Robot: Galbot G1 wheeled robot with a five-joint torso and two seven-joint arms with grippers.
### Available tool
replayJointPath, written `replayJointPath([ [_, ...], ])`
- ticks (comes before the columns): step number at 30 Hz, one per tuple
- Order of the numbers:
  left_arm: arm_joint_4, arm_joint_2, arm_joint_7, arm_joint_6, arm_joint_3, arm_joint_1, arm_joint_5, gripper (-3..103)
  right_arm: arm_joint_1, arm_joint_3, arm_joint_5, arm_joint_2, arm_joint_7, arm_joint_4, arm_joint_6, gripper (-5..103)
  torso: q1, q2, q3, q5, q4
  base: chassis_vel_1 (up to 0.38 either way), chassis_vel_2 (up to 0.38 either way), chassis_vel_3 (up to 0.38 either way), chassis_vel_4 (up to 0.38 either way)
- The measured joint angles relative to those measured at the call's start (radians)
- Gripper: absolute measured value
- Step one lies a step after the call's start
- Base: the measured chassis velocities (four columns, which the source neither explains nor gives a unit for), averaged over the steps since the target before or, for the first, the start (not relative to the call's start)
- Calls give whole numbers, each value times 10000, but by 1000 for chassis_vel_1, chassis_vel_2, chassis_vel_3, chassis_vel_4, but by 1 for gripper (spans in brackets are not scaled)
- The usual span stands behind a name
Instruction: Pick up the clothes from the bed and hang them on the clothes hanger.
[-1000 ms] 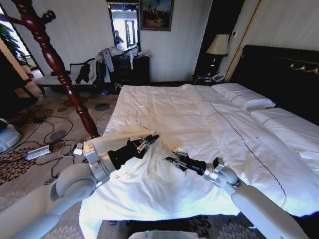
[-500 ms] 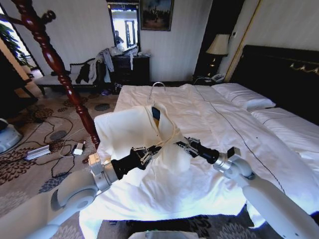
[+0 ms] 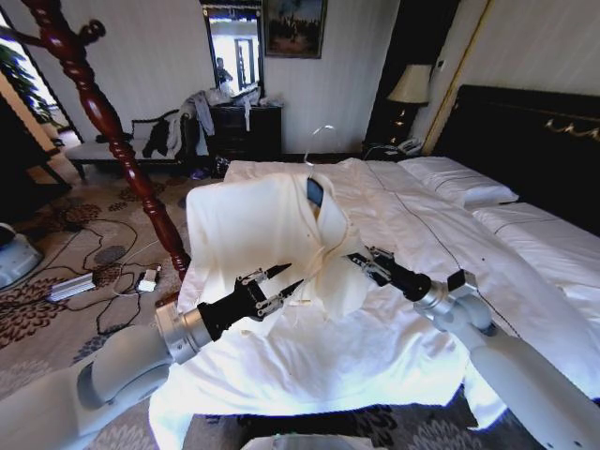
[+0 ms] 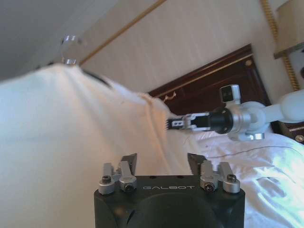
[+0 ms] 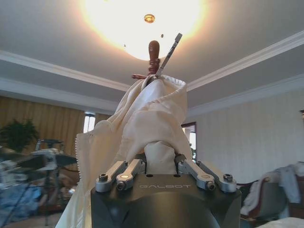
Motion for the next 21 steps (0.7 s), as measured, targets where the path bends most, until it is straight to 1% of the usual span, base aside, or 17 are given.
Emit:
replayJointPath([
  [2, -47, -39, 74, -353, -87, 75, 162, 72, 43, 76, -122, -14, 23, -213, 144, 23, -1, 0, 0, -1, 0, 0, 0, 0, 0],
  [4, -96, -39, 80, -442, -119, 77, 164, 72, 76, 76, -147, -18, -18, -350, 252, 23, 0, 0, 0, -1, 1, 0, 0, 0, 0],
  [5, -197, -10, 93, -578, -164, 79, 157, 77, 125, 58, -139, -19, -102, -564, 415, 23, 0, 0, 0, -1, 0, 0, 0, 0, 0],
  [6, -356, 87, 106, -784, -232, 79, 86, 83, 227, -20, -34, -18, -461, -1055, 679, 23, 0, 0, 0, 4, 0, 0, 0, 0, 0],
  [7, -430, 148, 112, -882, -269, 67, 14, 89, 301, -47, 13, -1, -884, -1432, 790, 23, 0, 0, 0, 4, 0, 0, 0, 0, 0],
  [8, -430, 148, 112, -882, -269, 67, 14, 89, 301, -47, 13, -1, -884, -1432, 790, 23, 0, 0, 0, 4, 0, 0, 0, 0, 0],
  [9, -465, 194, 114, -960, -303, 25, -72, 93, 372, -63, 11, 24, -1274, -1746, 884, 23, 0, 0, 0, 3, 0, 0, 0, 0, 0],
  [10, -480, 224, 114, -1027, -337, -26, -145, 93, 433, -76, -17, 53, -1545, -1984, 976, 23, 0, 0, 0, 3, -1, 0, 0, 0, 0],
  [11, -484, 277, 115, -1194, -448, -222, -343, 99, 562, -123, -119, 118, -2042, -2440, 1219, 23, 0, 0, 0, 4, -1, 0, 0, 0, 0],
  [13, -279, 320, 196, -1490, -724, -617, -937, 100, 740, -215, -332, 228, -2477, -2884, 1643, 23, 0, -1, 1, 5, -1, 0, 0, 0, 0],
  [14, -279, 320, 196, -1490, -724, -617, -937, 100, 740, -215, -332, 228, -2477, -2884, 1643, 23, 0, -1, 1, 5, -1, 0, 0, 0, 0],
  [15, -191, 323, 257, -1553, -843, -699, -1150, 100, 761, -229, -390, 247, -2536, -2932, 1720, 23, 1, -1, 0, 5, -2, 0, 0, 0, 0],
  [16, -18, 328, 383, -1624, -1062, -797, -1488, 100, 795, -250, -504, 274, -2641, -3001, 1863, 23, 1, -1, 0, 3, -2, 0, 0, 0, 0],
  [17, 269, 362, 674, -1690, -1374, -898, -1965, 100, 846, -268, -721, 320, -2787, -3083, 2126, 23, 1, 0, 1, -1, 0, 0, 0, 0, 0],
  [19, 592, 407, 979, -1760, -1583, -974, -2283, 100, 899, -273, -981, 367, -2938, -3179, 2406, 23, 0, 0, 0, 0, 1, 0, 0, 0, 0],
  [20, 592, 407, 979, -1760, -1583, -974, -2283, 100, 899, -273, -981, 367, -2938, -3179, 2406, 23, 0, 0, 0, 0, 1, 0, 0, 0, 0],
  [21, 821, 451, 1198, -1824, -1657, -1023, -2443, 100, 927, -273, -1156, 403, -3076, -3258, 2561, 23, 0, 0, 0, 0, 1, 0, 0, 0, 0],
])
